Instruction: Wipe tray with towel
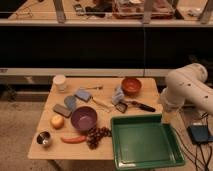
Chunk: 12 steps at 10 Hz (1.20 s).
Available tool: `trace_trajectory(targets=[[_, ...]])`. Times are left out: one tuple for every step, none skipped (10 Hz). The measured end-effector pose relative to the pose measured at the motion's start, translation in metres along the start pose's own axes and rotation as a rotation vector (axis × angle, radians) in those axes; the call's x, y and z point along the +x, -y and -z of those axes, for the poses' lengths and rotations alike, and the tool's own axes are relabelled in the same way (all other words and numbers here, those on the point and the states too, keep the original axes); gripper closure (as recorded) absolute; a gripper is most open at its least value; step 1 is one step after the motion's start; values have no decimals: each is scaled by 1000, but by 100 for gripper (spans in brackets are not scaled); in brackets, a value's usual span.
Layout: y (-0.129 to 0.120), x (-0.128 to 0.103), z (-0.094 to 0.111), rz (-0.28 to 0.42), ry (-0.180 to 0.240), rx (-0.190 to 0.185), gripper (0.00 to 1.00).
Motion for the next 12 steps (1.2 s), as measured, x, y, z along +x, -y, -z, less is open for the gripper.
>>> trace_trajectory(targets=[[0,0,0,0,0,0,35],[0,0,0,0,0,0,35],[0,0,0,0,0,0,35],[0,0,0,0,0,0,35],[0,0,0,0,0,0,35],[0,0,0,0,0,0,35],[0,0,0,0,0,0,35],[0,0,0,0,0,0,35],[0,0,0,0,0,0,35],[0,0,0,0,0,0,35],[0,0,0,0,0,0,35],[0,0,0,0,0,0,35]])
